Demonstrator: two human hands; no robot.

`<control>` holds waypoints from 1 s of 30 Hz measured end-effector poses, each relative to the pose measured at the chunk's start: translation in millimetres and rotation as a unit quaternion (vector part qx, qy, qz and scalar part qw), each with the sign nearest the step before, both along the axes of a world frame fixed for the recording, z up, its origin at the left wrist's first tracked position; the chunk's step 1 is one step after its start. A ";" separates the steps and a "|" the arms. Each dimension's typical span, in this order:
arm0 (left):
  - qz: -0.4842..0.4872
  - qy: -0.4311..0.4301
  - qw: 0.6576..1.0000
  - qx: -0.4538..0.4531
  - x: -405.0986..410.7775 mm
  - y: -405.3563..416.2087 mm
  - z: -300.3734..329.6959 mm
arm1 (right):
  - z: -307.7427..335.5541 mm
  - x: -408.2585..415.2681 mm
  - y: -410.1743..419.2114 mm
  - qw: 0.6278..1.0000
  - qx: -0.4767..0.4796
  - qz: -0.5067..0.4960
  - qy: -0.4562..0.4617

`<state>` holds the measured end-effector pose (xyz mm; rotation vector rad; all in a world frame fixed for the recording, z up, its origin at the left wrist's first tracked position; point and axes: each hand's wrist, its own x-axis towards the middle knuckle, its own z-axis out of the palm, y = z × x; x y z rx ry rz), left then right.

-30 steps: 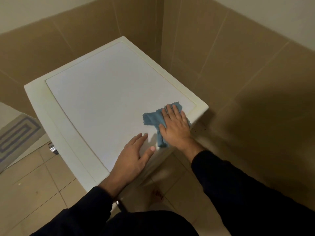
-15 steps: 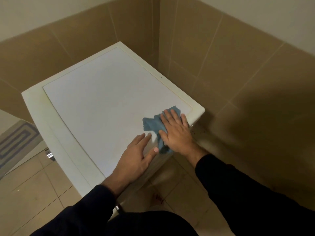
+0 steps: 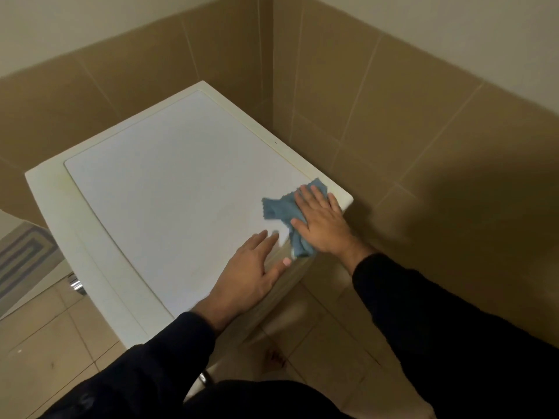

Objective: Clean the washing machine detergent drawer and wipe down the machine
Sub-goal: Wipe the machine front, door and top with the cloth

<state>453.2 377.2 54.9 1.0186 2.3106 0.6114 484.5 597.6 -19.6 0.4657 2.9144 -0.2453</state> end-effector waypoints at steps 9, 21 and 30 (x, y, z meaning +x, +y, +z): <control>-0.011 -0.002 1.000 0.016 -12.3 29.0 6.4 | -2.9 26.3 -9.6 0.999 0.005 0.044 0.007; -0.014 -0.011 0.999 -0.032 -7.9 33.6 2.6 | -9.2 -12.2 5.9 0.985 0.020 -0.173 0.005; 0.018 -0.015 0.999 -0.045 -12.5 22.4 11.7 | -10.1 -34.8 20.9 0.929 -0.033 -0.365 0.058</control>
